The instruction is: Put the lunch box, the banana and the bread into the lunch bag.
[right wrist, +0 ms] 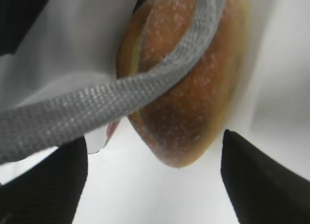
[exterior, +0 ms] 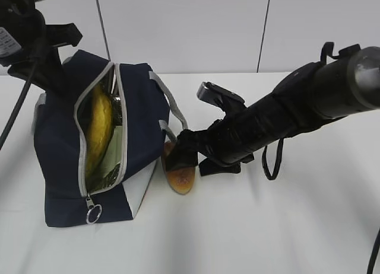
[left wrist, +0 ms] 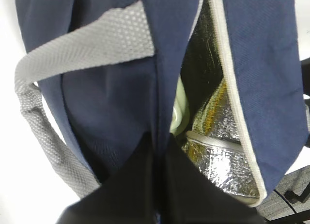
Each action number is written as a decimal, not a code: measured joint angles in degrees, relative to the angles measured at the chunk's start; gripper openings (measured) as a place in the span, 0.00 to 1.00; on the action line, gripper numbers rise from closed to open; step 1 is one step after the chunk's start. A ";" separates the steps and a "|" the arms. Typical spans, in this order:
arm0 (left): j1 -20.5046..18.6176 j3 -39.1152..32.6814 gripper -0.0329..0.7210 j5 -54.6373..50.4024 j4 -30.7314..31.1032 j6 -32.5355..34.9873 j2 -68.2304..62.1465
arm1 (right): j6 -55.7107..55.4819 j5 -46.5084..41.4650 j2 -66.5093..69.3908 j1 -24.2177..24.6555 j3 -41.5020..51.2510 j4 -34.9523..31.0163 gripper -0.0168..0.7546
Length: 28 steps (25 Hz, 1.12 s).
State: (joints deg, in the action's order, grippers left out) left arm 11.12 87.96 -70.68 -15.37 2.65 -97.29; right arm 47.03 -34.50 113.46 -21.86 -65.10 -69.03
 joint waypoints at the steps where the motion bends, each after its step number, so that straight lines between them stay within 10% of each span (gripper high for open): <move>1: 0.00 0.00 0.04 0.00 0.00 0.00 0.00 | 0.00 0.17 0.38 0.00 -0.56 0.00 0.87; 15: 0.00 0.00 0.04 0.00 0.00 0.00 0.00 | 0.00 1.80 6.60 0.00 -7.11 2.03 0.85; 28: 0.00 0.00 0.04 0.00 0.14 0.00 0.00 | -0.97 -0.39 6.39 1.41 -7.44 4.56 0.63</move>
State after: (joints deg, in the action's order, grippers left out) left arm 11.12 87.96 -70.68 -15.24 2.65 -97.29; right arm 46.06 -34.89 119.85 -20.45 -72.54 -64.47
